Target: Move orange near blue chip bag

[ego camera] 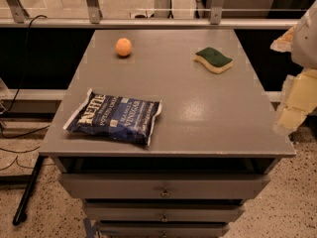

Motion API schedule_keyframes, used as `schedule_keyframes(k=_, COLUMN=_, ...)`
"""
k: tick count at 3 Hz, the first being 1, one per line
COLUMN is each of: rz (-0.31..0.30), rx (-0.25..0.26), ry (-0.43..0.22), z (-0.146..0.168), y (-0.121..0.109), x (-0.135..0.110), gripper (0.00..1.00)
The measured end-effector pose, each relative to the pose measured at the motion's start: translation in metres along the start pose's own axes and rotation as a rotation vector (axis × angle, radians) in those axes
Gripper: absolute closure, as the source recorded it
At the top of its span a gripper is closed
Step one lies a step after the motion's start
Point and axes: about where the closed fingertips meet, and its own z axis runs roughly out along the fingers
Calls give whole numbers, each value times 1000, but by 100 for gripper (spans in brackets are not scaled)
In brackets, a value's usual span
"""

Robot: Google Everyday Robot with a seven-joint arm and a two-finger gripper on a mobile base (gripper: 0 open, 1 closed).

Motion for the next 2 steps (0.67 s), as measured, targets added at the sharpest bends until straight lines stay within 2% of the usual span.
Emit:
schedule_keyframes(k=1, rz=0, rx=0, ry=0, z=0, y=0, x=0, gripper=0)
schedule_keyframes(k=2, rz=-20, rx=7, ry=-49, z=9, y=-14, x=-12, gripper=0)
